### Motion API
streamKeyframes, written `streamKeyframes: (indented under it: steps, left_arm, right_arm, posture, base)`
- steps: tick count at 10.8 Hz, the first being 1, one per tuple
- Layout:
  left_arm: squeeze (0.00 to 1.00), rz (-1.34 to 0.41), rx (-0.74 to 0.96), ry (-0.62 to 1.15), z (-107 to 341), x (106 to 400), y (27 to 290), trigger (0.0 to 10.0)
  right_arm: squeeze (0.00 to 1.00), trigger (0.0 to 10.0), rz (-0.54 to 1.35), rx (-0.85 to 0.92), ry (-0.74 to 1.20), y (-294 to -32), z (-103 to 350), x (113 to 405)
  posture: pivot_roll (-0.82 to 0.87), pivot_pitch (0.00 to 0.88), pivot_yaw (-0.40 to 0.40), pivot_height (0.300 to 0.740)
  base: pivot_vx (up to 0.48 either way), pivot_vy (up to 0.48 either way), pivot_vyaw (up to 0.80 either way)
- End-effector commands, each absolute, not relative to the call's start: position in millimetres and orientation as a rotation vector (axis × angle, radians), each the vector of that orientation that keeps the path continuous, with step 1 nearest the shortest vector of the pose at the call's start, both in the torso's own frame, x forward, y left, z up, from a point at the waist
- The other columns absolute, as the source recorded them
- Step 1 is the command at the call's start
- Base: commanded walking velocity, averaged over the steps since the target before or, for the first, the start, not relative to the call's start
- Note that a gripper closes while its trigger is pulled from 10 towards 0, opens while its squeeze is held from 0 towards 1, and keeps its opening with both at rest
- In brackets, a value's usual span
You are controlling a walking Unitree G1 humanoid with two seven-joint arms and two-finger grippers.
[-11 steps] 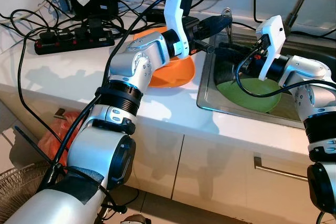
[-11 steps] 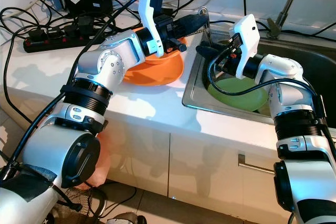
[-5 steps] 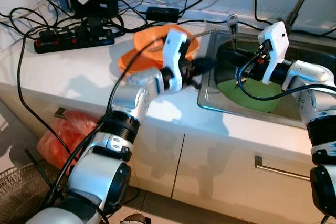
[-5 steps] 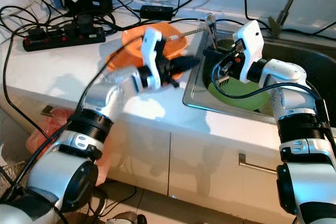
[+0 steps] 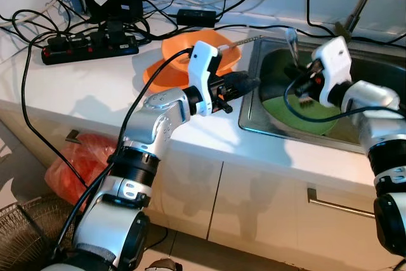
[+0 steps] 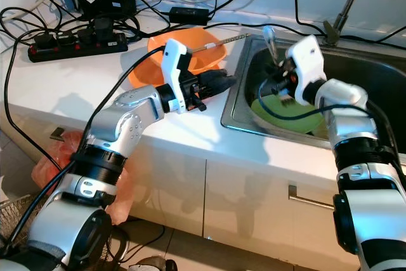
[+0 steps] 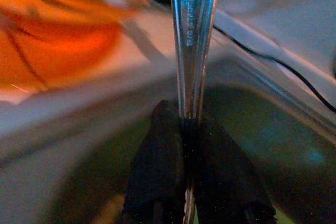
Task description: Kitchen organization
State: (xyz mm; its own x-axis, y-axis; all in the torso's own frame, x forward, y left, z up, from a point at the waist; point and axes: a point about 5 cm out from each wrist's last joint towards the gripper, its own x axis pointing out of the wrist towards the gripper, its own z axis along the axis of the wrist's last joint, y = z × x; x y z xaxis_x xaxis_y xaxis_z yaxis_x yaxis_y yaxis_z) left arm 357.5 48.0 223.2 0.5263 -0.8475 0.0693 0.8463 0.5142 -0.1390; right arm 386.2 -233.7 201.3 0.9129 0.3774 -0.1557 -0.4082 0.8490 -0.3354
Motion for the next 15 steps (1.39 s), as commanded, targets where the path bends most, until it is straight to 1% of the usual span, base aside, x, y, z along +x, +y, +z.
streamKeyframes:
  steps: [1,2,4,5,6,7,8,9,10,15]
  left_arm:
    - [1.0,-1.002,-0.169,-0.007,227,356,49,10.0]
    - [1.0,-0.962,-0.144,-0.031,227,355,53,10.0]
    - [1.0,-0.929,-0.18,-0.035,227,353,56,10.0]
    - [1.0,-0.855,-0.196,-0.067,229,351,60,10.0]
    - [1.0,-0.827,-0.195,-0.077,229,351,63,10.0]
    - [1.0,-0.762,-0.207,-0.097,229,350,71,10.0]
    - [1.0,-0.69,-0.231,-0.11,225,347,82,10.0]
    - [1.0,-0.664,-0.232,-0.117,222,345,86,10.0]
    - [1.0,-0.628,-0.222,-0.125,220,343,89,10.0]
    - [1.0,-0.534,-0.209,-0.155,224,346,99,10.0]
  right_arm:
    - [0.0,0.0,0.379,-0.41,0.063,-234,209,390]
    - [0.0,0.0,0.294,-0.435,0.089,-240,203,392]
    - [0.0,0.0,0.221,-0.442,0.145,-247,191,391]
    - [0.0,0.0,0.169,-0.431,0.201,-253,179,390]
    - [0.0,0.0,0.15,-0.438,0.218,-255,176,389]
    - [0.0,0.0,0.116,-0.439,0.241,-258,171,387]
    - [0.0,3.8,0.093,-0.406,0.26,-260,165,385]
    - [0.54,10.0,0.093,-0.395,0.273,-260,162,384]
    - [1.0,10.0,0.101,-0.386,0.289,-259,158,383]
    - [1.0,10.0,0.111,-0.344,0.286,-257,157,384]
  posture:
    - [0.07,0.035,-0.002,0.74]
    - [0.08,0.036,-0.005,0.74]
    - [0.1,0.036,-0.007,0.74]
    - [0.11,0.038,-0.008,0.74]
    - [0.11,0.038,-0.009,0.74]
    - [0.12,0.04,-0.01,0.74]
    - [0.12,0.042,-0.009,0.74]
    - [0.13,0.044,-0.01,0.74]
    - [0.13,0.045,-0.011,0.74]
    - [0.12,0.037,-0.006,0.74]
  base:
    - [0.0,0.0,0.0]
    - [0.0,0.0,0.0]
    - [0.0,0.0,0.0]
    - [0.0,0.0,0.0]
    - [0.0,0.0,0.0]
    - [0.0,0.0,0.0]
    - [0.0,0.0,0.0]
    - [0.0,0.0,0.0]
    - [0.0,0.0,0.0]
    - [0.0,0.0,0.0]
